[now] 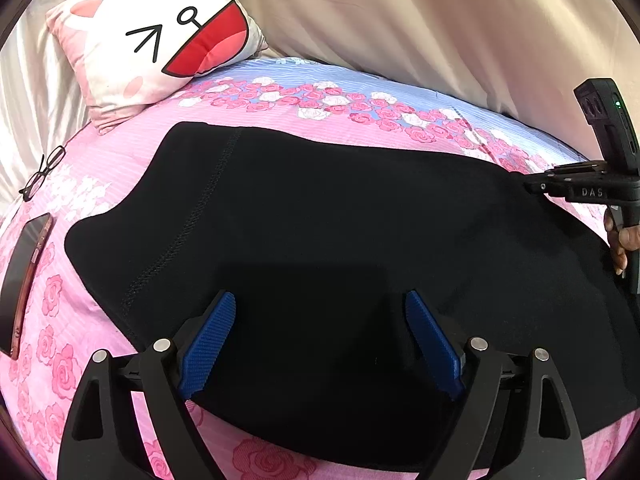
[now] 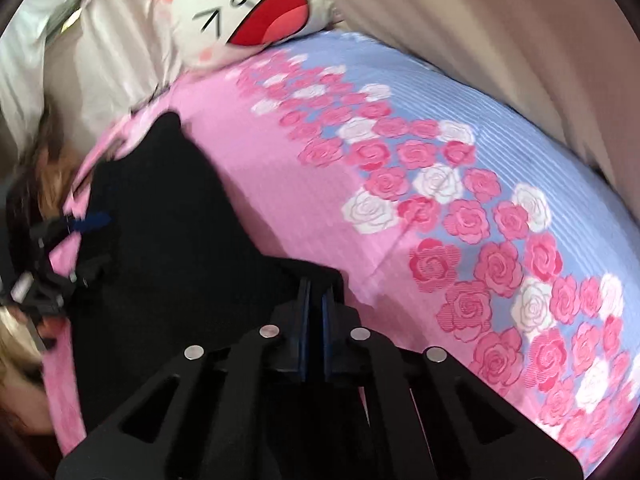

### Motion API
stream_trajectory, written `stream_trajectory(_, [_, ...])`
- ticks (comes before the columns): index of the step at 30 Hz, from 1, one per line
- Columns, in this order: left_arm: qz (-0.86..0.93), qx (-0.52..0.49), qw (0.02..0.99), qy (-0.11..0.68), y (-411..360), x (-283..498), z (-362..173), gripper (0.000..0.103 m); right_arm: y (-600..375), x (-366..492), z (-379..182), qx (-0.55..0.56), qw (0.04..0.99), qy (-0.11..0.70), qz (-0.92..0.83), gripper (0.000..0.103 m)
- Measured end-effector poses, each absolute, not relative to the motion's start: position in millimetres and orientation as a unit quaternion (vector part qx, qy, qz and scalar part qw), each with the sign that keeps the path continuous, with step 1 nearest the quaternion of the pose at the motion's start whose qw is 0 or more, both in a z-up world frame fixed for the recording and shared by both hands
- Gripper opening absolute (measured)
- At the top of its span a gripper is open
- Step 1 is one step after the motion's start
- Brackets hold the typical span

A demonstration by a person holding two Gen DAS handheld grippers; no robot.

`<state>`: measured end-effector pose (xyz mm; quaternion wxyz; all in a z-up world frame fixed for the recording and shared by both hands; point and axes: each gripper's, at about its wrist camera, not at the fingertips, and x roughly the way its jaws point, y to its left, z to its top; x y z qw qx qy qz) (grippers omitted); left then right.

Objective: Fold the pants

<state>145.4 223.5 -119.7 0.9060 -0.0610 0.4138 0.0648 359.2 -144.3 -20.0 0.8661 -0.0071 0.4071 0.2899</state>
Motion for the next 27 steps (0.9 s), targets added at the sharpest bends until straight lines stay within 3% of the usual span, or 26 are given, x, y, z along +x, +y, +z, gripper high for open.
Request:
stream_trajectory(1, [0.065,-0.061,0.906,0.414,223,145,-120,0.085,-149,357,-18,0.005,0.867,0.406,0.29,0.003])
stream_trajectory(2, [0.065,-0.061,0.906,0.414,224,145,-120,0.085,-155,351,-13,0.017,0.873,0.396,0.284,0.011])
stream_trajectory(4, [0.064,-0.062,0.906,0.413,225,145,-120,0.085,-174,332,5,0.015,0.915,0.348,0.205,0.017])
stream_trajectory(9, [0.066,-0.057,0.906,0.415,224,146,-121,0.085,-171,278,27,0.034,0.916,0.322,0.236,0.017])
stream_trajectory(12, [0.068,-0.054,0.905,0.416,224,146,-121,0.085,-133,278,1,-0.007,0.898,0.357,0.257,0.014])
stream_trajectory(14, [0.068,-0.054,0.905,0.416,223,145,-121,0.085,-139,307,-21,-0.027,0.908,0.381,0.172,0.01])
stream_trajectory(16, [0.067,-0.055,0.906,0.415,223,145,-121,0.085,-172,319,-19,0.039,0.923,0.368,0.108,0.022])
stream_trajectory(17, [0.067,-0.058,0.906,0.414,223,145,-121,0.085,-182,311,-10,0.051,0.933,0.348,0.081,0.023])
stream_trajectory(22, [0.068,-0.055,0.906,0.415,221,145,-121,0.085,-201,203,21,0.089,0.947,0.292,0.102,0.024])
stream_trajectory(27, [0.071,-0.05,0.906,0.415,220,146,-120,0.085,-262,90,-45,0.132,0.925,0.354,0.041,0.027])
